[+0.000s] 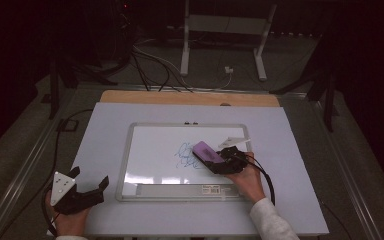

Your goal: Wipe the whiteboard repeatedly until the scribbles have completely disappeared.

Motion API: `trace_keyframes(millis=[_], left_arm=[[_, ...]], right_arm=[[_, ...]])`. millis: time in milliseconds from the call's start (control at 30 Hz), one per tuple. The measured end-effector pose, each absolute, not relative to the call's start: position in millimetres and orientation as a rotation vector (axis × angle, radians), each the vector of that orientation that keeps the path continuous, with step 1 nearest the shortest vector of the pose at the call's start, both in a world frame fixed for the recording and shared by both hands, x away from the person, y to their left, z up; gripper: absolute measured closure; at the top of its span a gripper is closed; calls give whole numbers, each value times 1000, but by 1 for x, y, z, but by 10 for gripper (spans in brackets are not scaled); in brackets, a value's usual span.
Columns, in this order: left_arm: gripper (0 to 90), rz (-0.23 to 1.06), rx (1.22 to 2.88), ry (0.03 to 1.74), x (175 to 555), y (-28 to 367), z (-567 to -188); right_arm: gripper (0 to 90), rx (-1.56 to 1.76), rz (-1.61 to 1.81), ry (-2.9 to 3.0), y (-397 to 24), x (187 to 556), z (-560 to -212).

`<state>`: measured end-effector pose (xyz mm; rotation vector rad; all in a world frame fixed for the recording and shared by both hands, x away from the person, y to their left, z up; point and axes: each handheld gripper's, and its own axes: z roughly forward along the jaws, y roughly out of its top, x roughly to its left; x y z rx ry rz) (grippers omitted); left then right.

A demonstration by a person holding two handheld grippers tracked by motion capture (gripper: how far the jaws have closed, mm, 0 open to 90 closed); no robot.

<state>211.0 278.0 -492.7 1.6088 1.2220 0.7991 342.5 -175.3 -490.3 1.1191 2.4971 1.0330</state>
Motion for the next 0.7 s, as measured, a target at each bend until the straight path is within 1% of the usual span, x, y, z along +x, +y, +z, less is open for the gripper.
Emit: trace_keyframes(millis=[233, 333, 400, 500, 600, 700], left_arm=[[5, 797, 1608, 1223, 211, 278, -493], [5, 796, 1610, 1222, 211, 277, -493], [5, 795, 1612, 1222, 212, 277, -493], [5, 794, 1612, 1222, 212, 277, -493], [5, 794, 1611, 1222, 211, 277, -493], [5, 793, 1609, 1224, 212, 278, -494]], right_arm=[[400, 1117, 991, 2515, -172, 341, -500], [328, 1128, 985, 2495, -171, 342, -499], [300, 1145, 1010, 2473, -171, 344, -496], [282, 1174, 1046, 2473, -169, 349, -494], [282, 1197, 1034, 2483, -166, 355, -497], [342, 1201, 1026, 2502, -162, 358, -500]])
